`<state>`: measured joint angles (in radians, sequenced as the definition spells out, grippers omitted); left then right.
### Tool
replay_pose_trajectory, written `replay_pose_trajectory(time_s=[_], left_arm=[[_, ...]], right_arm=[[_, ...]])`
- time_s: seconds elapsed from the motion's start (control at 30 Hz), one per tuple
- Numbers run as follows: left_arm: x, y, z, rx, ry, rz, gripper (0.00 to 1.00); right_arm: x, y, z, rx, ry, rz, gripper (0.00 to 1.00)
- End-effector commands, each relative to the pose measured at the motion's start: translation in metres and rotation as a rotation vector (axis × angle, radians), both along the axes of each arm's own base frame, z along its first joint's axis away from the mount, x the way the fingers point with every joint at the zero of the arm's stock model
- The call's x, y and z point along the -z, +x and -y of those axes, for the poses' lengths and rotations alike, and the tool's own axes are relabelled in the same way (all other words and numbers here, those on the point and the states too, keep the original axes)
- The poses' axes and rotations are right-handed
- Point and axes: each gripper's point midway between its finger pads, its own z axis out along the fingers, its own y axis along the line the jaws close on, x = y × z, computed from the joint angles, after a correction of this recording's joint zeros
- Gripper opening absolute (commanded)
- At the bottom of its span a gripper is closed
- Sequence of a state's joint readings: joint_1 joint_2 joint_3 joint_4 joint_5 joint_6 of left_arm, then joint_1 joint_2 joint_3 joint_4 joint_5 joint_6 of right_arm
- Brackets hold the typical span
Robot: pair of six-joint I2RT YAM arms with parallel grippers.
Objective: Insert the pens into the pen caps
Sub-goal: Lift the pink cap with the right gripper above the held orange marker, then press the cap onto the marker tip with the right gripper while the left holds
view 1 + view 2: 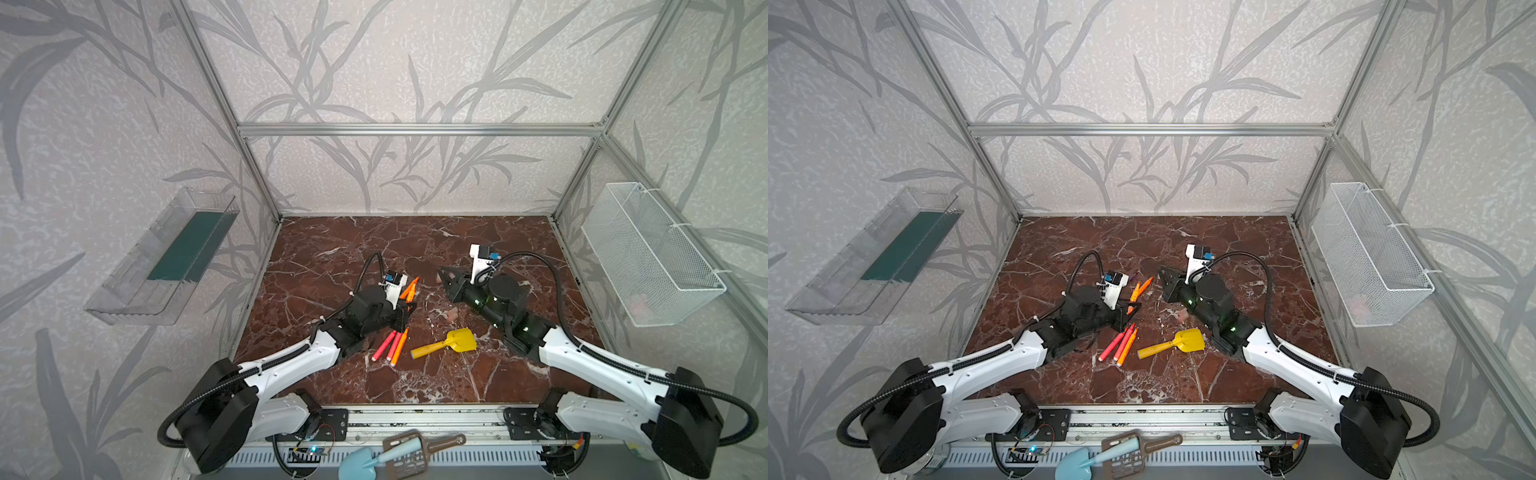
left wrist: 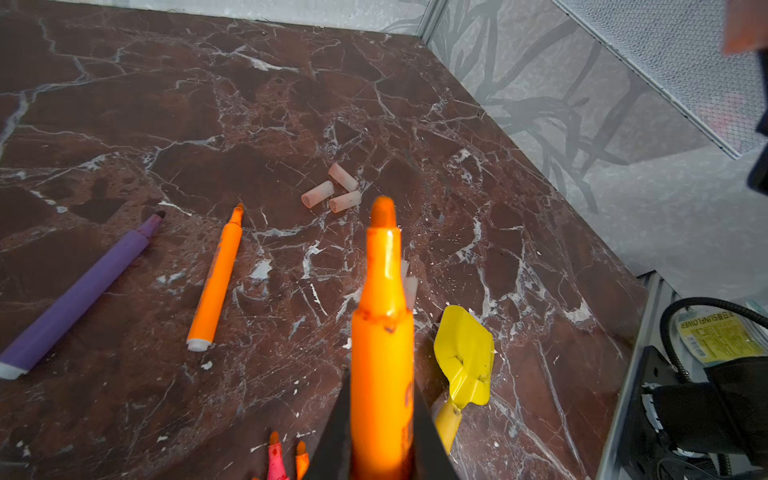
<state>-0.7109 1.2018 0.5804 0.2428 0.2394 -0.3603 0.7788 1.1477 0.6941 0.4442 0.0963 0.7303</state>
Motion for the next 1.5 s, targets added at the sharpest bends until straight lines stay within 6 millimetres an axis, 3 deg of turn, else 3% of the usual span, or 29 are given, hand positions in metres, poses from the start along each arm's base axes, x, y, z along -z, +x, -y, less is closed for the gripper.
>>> replay_pose_trajectory(time_s=[0.0, 0.33, 0.5, 1.07, 1.1, 1.47], left_arm=[[-0.016, -0.005, 0.006, 0.045, -0.064, 0.033, 0.0], [-0.018, -0.009, 0.01, 0.074, -0.082, 0.033, 0.0], [-0.019, -0.009, 0.01, 0.072, -0.086, 0.031, 0.0], [-0.017, -0.007, 0.01, 0.066, -0.079, 0.025, 0.0], [-0.017, -0.007, 0.01, 0.064, -0.078, 0.027, 0.0], [-0.017, -0.005, 0.006, 0.044, -0.069, 0.033, 0.0]], right_arm=[[-0.007, 0.001, -0.008, -0.008, 0.07, 0.035, 0.15], [0.022, 0.022, -0.034, -0.01, 0.105, -0.049, 0.14], [0.025, 0.028, -0.041, -0.012, 0.11, -0.052, 0.13], [0.028, 0.02, -0.038, -0.01, 0.14, -0.057, 0.13], [0.021, 0.02, -0.038, -0.014, 0.165, -0.038, 0.13], [0.029, 0.01, -0.032, -0.004, 0.178, -0.053, 0.13]])
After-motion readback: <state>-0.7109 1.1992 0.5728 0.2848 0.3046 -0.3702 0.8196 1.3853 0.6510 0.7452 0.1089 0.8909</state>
